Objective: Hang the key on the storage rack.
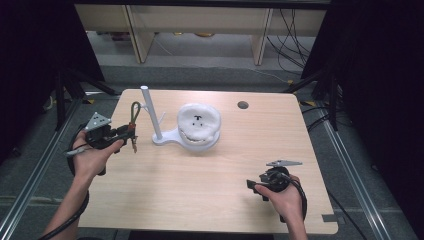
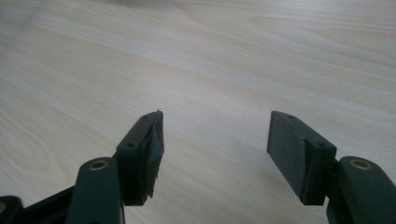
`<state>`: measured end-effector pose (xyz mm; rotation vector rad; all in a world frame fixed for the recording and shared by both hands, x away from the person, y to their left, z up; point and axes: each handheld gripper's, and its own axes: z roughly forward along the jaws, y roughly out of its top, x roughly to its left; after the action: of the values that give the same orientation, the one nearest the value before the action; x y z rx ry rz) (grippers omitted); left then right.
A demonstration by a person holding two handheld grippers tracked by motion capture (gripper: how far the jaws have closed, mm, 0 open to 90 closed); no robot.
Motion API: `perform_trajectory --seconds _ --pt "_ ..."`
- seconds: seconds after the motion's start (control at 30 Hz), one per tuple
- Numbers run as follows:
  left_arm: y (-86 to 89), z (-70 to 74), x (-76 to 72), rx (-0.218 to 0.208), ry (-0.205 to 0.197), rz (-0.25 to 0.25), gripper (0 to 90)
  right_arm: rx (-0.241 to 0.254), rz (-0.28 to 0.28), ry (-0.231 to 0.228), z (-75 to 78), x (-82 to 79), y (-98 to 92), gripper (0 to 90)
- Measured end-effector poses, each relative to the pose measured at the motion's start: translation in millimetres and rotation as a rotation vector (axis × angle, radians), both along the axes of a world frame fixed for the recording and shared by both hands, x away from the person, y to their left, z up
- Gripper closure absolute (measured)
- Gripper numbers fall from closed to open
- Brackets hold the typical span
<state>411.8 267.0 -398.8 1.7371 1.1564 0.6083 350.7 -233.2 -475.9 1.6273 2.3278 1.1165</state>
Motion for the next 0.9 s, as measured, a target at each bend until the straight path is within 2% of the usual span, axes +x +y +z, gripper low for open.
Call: perform_trajectory --seconds 0.17,0.2,0.27,0.3,0.33,0.43,0.47,0.57,0.67,0.9 --pt "-2.0 -1.7 2.5 -0.004 0.005 0.000 68.0 -0.009 -0.008 -0.020 -0.7 0.3 -0.7 37.3" --pt "-2.6 -2.0 3.1 -0.004 0.007 0.000 68.0 -0.016 -0.042 -0.034 -1.6 -0.6 2.1 37.2" --pt "-3.7 -2.9 4.9 -0.004 0.009 0.001 67.9 -0.014 -0.039 -0.034 -1.7 -0.4 1.8 37.2" --pt "-4.2 -3.4 5.7 -0.003 0.010 0.002 67.9 -0.019 -0.053 -0.056 -3.3 0.0 2.6 37.1" --pt "-5.1 -4.3 7.0 -0.003 0.012 0.001 67.9 -0.006 0.004 -0.018 -0.9 0.7 -1.1 37.1" --pt "-6.4 -5.5 8.5 -0.006 0.014 0.001 67.9 -0.003 0.001 -0.024 -1.2 0.7 -1.2 37.0" --pt "-6.9 -6.0 9.1 -0.005 0.017 0.002 67.9 -0.015 -0.021 -0.042 -2.0 0.4 0.1 37.0" --pt "-8.7 -8.6 11.6 -0.005 0.021 0.000 67.8 -0.005 0.005 -0.020 -1.0 0.6 -1.4 37.0" --pt "-11.1 -11.3 14.2 -0.007 0.022 0.000 67.8 -0.005 0.005 -0.019 -1.0 0.5 -1.5 37.0" --pt "-14.1 -12.8 17.1 -0.006 0.023 0.002 67.7 -0.015 -0.011 -0.045 -2.0 0.7 -1.5 37.0"
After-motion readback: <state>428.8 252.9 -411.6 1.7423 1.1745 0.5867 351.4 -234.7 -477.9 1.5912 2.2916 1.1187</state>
